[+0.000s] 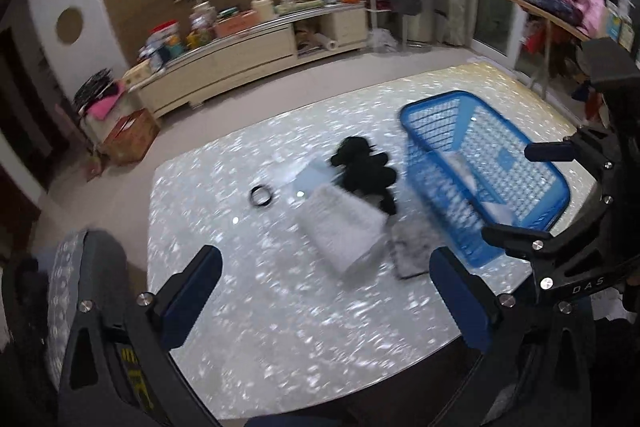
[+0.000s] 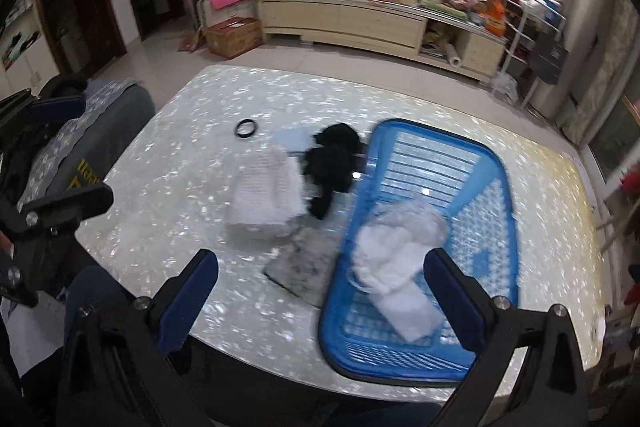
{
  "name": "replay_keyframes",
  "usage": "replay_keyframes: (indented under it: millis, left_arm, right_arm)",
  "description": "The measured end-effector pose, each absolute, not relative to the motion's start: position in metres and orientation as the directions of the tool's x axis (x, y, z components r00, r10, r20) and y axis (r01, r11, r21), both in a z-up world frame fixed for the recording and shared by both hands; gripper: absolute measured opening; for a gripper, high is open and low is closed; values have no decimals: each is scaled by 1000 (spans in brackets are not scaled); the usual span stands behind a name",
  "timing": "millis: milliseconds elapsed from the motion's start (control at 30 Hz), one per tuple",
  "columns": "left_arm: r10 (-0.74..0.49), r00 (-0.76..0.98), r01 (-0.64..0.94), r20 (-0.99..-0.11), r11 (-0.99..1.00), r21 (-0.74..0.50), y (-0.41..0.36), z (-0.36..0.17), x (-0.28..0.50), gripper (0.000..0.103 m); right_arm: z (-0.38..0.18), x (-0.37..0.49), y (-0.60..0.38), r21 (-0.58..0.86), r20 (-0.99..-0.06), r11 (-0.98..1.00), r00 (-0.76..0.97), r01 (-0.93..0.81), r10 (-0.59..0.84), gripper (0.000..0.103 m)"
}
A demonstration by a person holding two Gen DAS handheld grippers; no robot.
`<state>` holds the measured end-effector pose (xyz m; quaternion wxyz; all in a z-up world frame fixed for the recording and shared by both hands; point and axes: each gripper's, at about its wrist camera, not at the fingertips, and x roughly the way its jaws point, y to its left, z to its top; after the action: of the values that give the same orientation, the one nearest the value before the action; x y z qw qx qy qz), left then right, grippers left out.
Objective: Organize soft objects
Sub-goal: 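Withdraw both tools from the basket back over the table, then grasp the white waffle towel with the right gripper and lift it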
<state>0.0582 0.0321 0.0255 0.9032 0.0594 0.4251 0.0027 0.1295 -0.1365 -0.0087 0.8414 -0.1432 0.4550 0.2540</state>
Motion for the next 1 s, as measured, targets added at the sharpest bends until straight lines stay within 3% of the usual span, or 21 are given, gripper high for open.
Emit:
replay_keyframes:
  millis: [500,1000]
  left_arm:
    - [67,558,-92,-827,996,19,115,-35,42,103]
    - [-3,509,-130,-861,988,-80,157,-101,75,103]
  right_arm:
    - [-53,138,-52,38,-887,733,315,-680,339,103]
    - [-120,177,-7,4,-942,744,247,-668,227,103]
